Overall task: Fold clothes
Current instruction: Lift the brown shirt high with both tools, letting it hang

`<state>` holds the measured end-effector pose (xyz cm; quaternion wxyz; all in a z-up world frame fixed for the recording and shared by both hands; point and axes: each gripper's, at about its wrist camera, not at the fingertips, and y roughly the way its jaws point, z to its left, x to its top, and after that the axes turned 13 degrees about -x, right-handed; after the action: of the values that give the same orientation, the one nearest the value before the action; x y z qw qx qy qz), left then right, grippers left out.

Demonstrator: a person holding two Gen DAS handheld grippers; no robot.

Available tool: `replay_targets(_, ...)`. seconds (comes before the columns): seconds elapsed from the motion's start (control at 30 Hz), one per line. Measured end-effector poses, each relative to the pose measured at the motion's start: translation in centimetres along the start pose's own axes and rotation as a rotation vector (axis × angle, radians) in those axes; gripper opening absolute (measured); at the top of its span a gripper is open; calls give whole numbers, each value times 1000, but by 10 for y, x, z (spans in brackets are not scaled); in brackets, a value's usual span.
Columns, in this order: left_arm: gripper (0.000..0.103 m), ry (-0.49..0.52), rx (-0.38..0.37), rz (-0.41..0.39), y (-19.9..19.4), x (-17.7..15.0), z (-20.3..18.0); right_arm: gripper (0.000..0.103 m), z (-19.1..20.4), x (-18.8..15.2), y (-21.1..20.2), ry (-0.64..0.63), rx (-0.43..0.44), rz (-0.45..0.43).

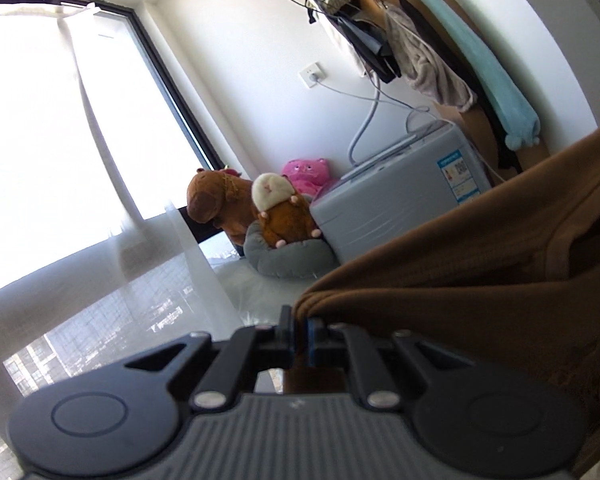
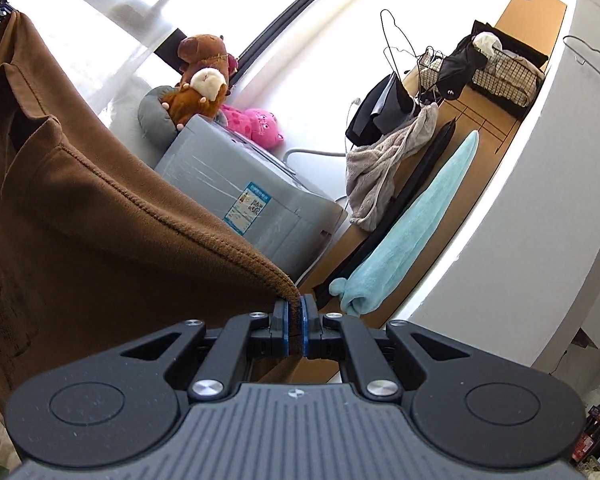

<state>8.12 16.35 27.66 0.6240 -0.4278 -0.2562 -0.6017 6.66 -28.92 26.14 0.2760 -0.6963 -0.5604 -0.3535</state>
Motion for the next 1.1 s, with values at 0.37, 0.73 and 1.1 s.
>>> replay_targets(0.37,6,-15,-53,20,-25,-31,0,6,7,-12,-23,33,24,-10)
replay_targets(0.73,6,-38,-3,-77,-85,-17,32,6,4,1,-76,41,39,-97)
replay_targets(1.1,6,27,36,-198,-201,-8,44,6,-36,20,-155,80,19,-200)
